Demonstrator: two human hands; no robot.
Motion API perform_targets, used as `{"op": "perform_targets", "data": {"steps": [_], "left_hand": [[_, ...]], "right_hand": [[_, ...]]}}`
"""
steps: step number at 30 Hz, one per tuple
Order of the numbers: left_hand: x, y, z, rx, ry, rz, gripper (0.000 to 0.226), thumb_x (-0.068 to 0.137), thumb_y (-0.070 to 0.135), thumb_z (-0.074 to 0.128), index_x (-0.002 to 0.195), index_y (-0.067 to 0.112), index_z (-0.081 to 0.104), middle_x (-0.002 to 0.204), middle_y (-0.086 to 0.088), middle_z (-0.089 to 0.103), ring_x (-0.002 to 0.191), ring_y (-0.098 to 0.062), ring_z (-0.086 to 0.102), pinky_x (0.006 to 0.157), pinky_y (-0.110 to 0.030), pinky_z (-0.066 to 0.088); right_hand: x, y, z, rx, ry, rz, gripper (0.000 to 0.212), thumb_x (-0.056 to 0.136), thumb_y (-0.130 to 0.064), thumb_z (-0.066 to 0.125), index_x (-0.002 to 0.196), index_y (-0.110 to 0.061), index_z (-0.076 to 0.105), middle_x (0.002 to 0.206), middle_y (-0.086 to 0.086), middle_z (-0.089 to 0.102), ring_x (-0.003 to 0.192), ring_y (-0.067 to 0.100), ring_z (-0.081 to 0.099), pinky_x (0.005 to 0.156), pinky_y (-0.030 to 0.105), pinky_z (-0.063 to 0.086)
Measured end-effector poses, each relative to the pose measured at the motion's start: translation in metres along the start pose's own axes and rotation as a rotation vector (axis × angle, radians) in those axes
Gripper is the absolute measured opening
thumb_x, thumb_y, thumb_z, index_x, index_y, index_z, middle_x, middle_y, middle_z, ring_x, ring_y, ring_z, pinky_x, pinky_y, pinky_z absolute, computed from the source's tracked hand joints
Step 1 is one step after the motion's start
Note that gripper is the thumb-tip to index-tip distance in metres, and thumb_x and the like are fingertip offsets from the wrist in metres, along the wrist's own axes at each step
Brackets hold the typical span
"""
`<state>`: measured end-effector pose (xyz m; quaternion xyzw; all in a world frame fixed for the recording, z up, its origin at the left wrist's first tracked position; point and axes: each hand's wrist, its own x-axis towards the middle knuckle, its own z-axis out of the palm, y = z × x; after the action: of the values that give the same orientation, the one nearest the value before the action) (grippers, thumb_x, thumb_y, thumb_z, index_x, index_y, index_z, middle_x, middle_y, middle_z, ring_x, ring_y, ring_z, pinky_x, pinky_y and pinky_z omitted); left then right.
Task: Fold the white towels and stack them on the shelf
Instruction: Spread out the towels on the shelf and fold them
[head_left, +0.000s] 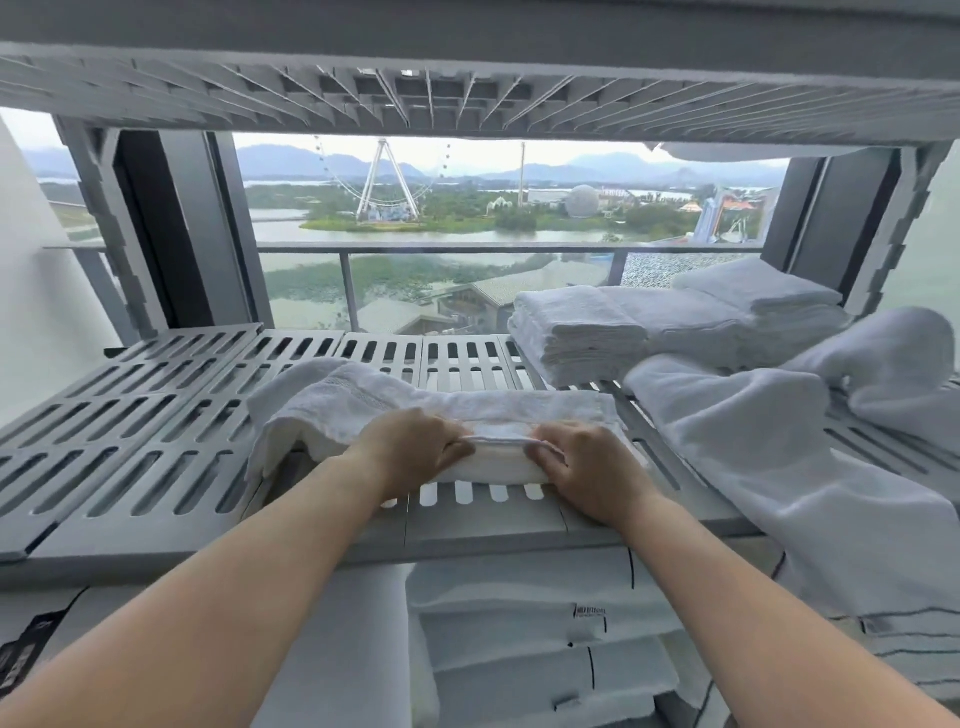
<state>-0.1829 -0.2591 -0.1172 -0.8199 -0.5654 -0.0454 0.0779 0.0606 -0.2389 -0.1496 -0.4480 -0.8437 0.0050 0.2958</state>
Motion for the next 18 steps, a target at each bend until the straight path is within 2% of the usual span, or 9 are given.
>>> {"op": "perform_targets", "data": {"steps": [1, 3, 6, 8, 11, 15, 18], "left_hand": [[-0.003, -0.001, 0.001, -0.049, 0.022, -0.003, 0.044, 0.105, 0.050, 0.035, 0.098, 0.020, 0.066, 0.097, 0.000, 0.070, 0.091, -0.023, 0.064, 0.079, -0.039, 0.052], [-0.009, -0.001, 0.002, -0.136, 0.042, -0.031, 0.044, 0.103, 0.051, 0.039, 0.073, 0.023, 0.054, 0.075, 0.004, 0.061, 0.073, -0.020, 0.057, 0.070, -0.036, 0.047], [-0.015, 0.003, 0.001, -0.289, 0.139, -0.096, 0.051, 0.100, 0.051, 0.050, 0.058, 0.022, 0.046, 0.054, 0.009, 0.048, 0.054, -0.008, 0.045, 0.060, -0.034, 0.038], [-0.018, 0.007, -0.002, -0.308, 0.218, -0.105, 0.052, 0.098, 0.050, 0.055, 0.056, 0.021, 0.045, 0.052, 0.007, 0.046, 0.054, -0.012, 0.046, 0.062, -0.036, 0.042], [-0.019, 0.013, -0.007, -0.311, 0.236, -0.106, 0.048, 0.098, 0.046, 0.057, 0.059, 0.022, 0.043, 0.059, 0.005, 0.051, 0.064, -0.021, 0.053, 0.067, -0.038, 0.046], [-0.018, 0.016, -0.022, -0.336, 0.160, -0.093, 0.040, 0.098, 0.044, 0.058, 0.064, 0.025, 0.051, 0.059, 0.006, 0.054, 0.058, -0.012, 0.050, 0.061, -0.033, 0.039], [-0.020, 0.019, -0.032, -0.297, 0.218, -0.113, 0.043, 0.098, 0.048, 0.056, 0.066, 0.021, 0.049, 0.057, 0.003, 0.051, 0.056, -0.014, 0.048, 0.062, -0.034, 0.041]], "right_hand": [[-0.002, 0.000, 0.000, 0.022, 0.029, 0.001, 0.027, 0.099, -0.036, 0.056, 0.088, -0.015, 0.069, 0.086, 0.004, 0.072, 0.085, 0.025, 0.065, 0.072, 0.035, 0.042], [-0.006, -0.002, -0.002, 0.056, 0.066, 0.013, 0.033, 0.100, -0.035, 0.056, 0.077, -0.014, 0.066, 0.073, 0.001, 0.069, 0.074, 0.023, 0.062, 0.067, 0.036, 0.041], [-0.012, -0.005, -0.007, 0.089, 0.129, 0.056, 0.038, 0.098, -0.037, 0.058, 0.067, -0.015, 0.057, 0.052, -0.006, 0.048, 0.059, 0.020, 0.052, 0.060, 0.036, 0.040], [-0.016, -0.008, -0.010, 0.090, 0.147, 0.085, 0.039, 0.098, -0.039, 0.058, 0.067, -0.015, 0.056, 0.052, -0.005, 0.046, 0.058, 0.023, 0.053, 0.058, 0.038, 0.042], [-0.023, -0.012, -0.014, 0.074, 0.168, 0.108, 0.040, 0.099, -0.040, 0.056, 0.065, -0.020, 0.049, 0.053, -0.004, 0.047, 0.059, 0.026, 0.054, 0.056, 0.039, 0.044], [-0.021, -0.014, -0.027, 0.069, 0.150, 0.121, 0.039, 0.099, -0.038, 0.055, 0.065, -0.023, 0.046, 0.058, -0.001, 0.052, 0.066, 0.029, 0.056, 0.062, 0.039, 0.045], [-0.013, -0.018, -0.038, 0.032, 0.132, 0.118, 0.036, 0.100, -0.041, 0.052, 0.069, -0.023, 0.050, 0.062, -0.001, 0.057, 0.072, 0.031, 0.060, 0.062, 0.037, 0.043]]}}
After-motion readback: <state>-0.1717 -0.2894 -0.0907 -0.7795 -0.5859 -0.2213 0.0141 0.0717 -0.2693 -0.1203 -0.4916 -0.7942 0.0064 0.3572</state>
